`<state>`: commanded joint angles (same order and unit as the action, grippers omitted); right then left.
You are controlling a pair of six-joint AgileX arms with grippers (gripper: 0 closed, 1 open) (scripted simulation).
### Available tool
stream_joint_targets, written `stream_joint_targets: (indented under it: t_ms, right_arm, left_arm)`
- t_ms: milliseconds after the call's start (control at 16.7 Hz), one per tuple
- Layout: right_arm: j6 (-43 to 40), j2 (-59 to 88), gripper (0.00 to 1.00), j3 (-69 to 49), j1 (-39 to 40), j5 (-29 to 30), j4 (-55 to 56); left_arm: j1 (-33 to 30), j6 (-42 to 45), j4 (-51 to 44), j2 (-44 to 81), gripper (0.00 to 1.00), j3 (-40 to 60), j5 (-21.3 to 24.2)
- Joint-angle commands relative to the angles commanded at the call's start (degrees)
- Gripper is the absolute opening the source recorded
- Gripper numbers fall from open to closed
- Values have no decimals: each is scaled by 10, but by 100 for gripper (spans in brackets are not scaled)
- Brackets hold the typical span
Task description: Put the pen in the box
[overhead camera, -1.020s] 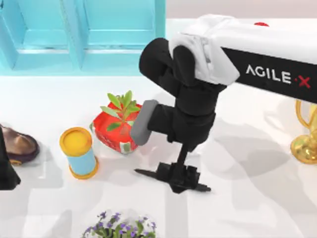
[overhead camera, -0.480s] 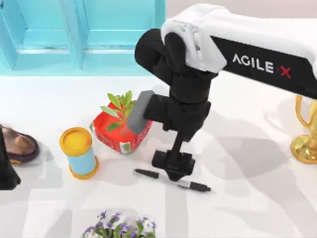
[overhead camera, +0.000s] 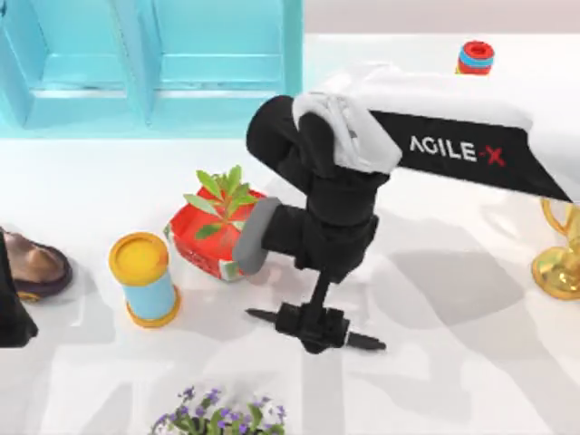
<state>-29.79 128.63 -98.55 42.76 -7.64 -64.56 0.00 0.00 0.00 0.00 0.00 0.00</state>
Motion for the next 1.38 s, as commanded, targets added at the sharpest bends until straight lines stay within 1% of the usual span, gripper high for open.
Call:
stream_joint_targets:
  t_ms: [240, 540, 1320, 1380]
  right_arm:
    - [9, 23, 100, 69, 9, -1, 94]
    - [10, 28, 100, 79, 10, -1, 106]
    - [10, 28, 2, 79, 10, -1, 106]
    - [10, 28, 0, 79, 10, -1, 106]
  left_arm:
    - [0, 0, 0, 0, 100, 0, 0]
    - [0, 0, 0, 0, 100, 0, 0]
    - [0, 0, 0, 0, 100, 0, 0]
    - [0, 0, 0, 0, 100, 0, 0]
